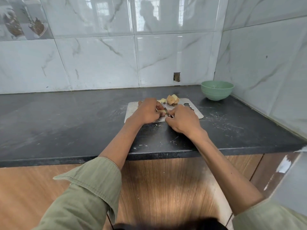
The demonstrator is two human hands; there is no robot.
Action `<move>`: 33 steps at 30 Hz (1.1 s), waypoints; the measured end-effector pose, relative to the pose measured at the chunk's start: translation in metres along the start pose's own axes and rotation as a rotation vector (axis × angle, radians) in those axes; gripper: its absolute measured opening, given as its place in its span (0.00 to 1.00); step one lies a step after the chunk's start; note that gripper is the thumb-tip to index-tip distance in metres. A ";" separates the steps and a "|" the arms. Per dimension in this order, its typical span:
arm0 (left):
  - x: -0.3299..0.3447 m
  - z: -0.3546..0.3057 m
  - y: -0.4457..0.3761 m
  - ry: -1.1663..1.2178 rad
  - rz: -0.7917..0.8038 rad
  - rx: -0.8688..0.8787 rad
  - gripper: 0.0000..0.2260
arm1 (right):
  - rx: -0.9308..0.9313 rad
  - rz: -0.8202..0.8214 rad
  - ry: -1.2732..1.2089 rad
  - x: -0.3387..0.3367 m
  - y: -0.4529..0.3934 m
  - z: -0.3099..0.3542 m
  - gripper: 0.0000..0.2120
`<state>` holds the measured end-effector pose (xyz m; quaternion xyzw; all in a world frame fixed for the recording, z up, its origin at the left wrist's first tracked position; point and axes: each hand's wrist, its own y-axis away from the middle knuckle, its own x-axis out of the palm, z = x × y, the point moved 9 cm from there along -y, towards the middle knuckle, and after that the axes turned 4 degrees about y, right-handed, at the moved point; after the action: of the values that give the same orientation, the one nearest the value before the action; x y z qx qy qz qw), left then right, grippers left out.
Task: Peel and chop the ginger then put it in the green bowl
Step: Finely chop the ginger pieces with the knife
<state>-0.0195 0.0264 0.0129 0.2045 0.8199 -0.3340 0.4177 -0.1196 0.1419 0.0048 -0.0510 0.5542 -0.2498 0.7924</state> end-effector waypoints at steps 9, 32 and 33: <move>0.000 0.011 -0.003 0.042 0.032 -0.078 0.13 | 0.088 -0.123 -0.066 0.009 0.002 -0.017 0.23; -0.001 0.009 -0.003 0.053 0.000 -0.072 0.10 | 0.066 -0.124 -0.017 0.003 0.003 -0.006 0.16; -0.001 0.010 -0.004 0.047 -0.005 -0.076 0.10 | 0.062 -0.131 -0.034 0.002 0.005 -0.006 0.15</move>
<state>-0.0159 0.0169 0.0111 0.1941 0.8421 -0.2991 0.4048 -0.1227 0.1465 -0.0007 -0.0671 0.5283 -0.3173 0.7847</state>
